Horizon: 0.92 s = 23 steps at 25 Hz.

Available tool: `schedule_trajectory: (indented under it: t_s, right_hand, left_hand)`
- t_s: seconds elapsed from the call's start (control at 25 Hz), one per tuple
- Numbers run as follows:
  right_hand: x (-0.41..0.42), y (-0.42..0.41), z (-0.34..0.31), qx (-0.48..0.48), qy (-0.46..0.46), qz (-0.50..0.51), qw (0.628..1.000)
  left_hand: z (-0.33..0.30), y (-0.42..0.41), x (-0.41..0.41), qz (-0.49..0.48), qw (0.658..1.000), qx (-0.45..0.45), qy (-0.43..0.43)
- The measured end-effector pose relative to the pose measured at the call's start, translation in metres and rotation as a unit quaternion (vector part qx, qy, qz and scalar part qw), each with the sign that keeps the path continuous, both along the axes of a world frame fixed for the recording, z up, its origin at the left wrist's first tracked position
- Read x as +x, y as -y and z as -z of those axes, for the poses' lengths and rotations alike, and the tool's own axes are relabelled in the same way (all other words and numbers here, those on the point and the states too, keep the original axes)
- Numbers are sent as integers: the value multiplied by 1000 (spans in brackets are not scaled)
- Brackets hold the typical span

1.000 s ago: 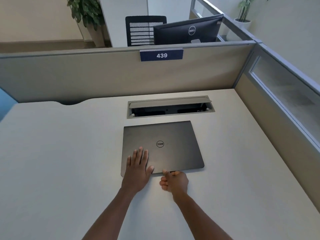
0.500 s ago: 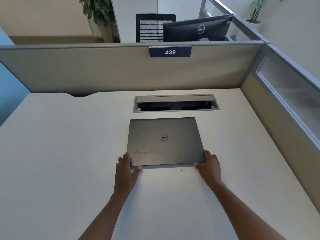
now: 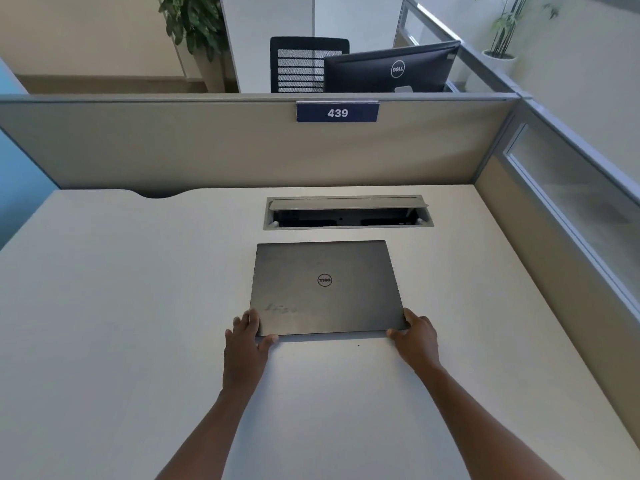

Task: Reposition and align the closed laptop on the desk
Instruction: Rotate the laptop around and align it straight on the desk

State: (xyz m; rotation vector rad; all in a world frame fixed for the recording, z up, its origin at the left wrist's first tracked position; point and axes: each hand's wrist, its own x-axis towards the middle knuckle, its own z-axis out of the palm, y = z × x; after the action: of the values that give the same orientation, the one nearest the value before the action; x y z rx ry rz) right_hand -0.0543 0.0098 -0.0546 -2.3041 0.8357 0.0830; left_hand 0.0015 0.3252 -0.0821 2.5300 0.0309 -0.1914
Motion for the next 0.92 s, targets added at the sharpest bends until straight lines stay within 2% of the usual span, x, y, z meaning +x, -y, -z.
schedule_trajectory:
  t_s: [0.2,0.64,0.8,0.92]
  right_hand:
    - [-3,-1,-2,8,13,5,1000]
    - [1,-6,2,19,17,26,999]
    - [1,-6,5,26,21,41,999]
    - [3,-2,3,45,4,30,999]
  left_hand:
    - [-2,0,-1,-6,1000,-4,9]
    - [-10,4,-1,-78,993,-87,31]
    - [-9,5,-2,-78,993,-79,33]
    - [-9,4,0,-50,998,-38,24]
